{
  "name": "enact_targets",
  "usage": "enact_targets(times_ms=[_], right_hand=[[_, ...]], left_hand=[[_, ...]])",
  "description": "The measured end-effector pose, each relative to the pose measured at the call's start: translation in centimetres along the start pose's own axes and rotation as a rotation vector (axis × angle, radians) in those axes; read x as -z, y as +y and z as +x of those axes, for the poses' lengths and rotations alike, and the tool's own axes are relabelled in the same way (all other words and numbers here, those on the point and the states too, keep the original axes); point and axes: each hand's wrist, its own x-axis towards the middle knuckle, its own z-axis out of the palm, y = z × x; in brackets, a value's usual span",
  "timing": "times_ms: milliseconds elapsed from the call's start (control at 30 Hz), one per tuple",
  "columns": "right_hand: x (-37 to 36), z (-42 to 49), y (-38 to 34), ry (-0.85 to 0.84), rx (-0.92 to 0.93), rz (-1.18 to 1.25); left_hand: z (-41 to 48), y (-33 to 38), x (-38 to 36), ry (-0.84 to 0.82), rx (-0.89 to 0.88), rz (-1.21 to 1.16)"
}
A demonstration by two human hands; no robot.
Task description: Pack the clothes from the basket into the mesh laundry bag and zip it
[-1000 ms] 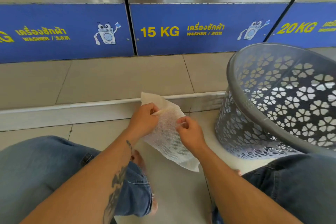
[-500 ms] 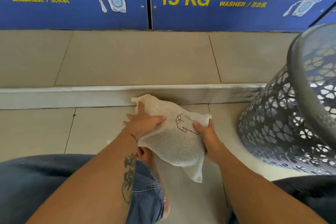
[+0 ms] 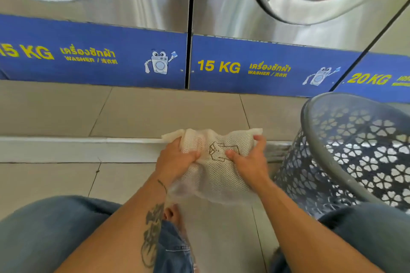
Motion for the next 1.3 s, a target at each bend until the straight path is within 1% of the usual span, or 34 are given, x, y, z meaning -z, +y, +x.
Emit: enact_targets(times_ms=[133, 233, 367, 500, 667, 733, 800, 867, 900, 1033, 1100, 1167, 1267, 1300], right_hand=[[3.3, -1.1, -6.2, 0.055, 0.163, 0.016], [4.3, -1.2, -10.0, 0.08, 0.218, -0.018], [4.0, 0.9, -13.5, 0.028, 0.289, -0.02], [1.6, 6.2, -14.2, -0.021, 0.317, -0.095], [-2.9, 16.9, -10.6, -0.079, 0.299, -0.255], [-4.9, 20.7, -8.0, -0.087, 0.286, -0.315], [-6.3, 23.6, -5.7, -0.095, 0.274, -0.352], [-6.8, 25.7, -5.1, -0.115, 0.237, -0.365], [-6.8, 26.5, -5.3, -0.136, 0.215, -0.386], [-5.8, 26.5, -8.5, -0.294, 0.071, -0.516], [-4.5, 25.3, -10.7, -0.335, 0.026, -0.578], [-2.6, 23.8, -13.5, -0.344, -0.013, -0.604], [1.1, 20.7, -18.5, -0.403, 0.019, -0.624], [2.4, 19.7, -20.5, -0.429, 0.021, -0.659]], left_hand=[[-3.0, 5.3, 3.5, 0.124, -0.191, -0.002], [-4.1, 8.4, 6.4, 0.187, -0.273, 0.021], [-3.1, 11.4, 8.7, 0.258, -0.283, 0.129], [1.5, 11.8, 8.7, 0.27, -0.259, 0.261], [12.0, 9.4, 5.9, 0.18, -0.23, 0.437], [16.4, 7.5, 4.1, 0.096, -0.203, 0.478], [20.0, 6.1, 2.6, 0.005, -0.133, 0.465], [22.2, 6.2, 2.3, -0.031, -0.043, 0.45], [22.8, 6.5, 2.6, -0.045, 0.001, 0.48], [21.8, 9.0, 5.0, -0.116, 0.16, 0.758], [20.4, 10.7, 6.7, -0.149, 0.196, 0.899], [18.3, 13.3, 8.7, -0.156, 0.154, 0.979], [13.9, 18.1, 11.8, -0.128, -0.004, 1.018], [12.5, 19.9, 12.8, -0.149, -0.051, 1.017]])
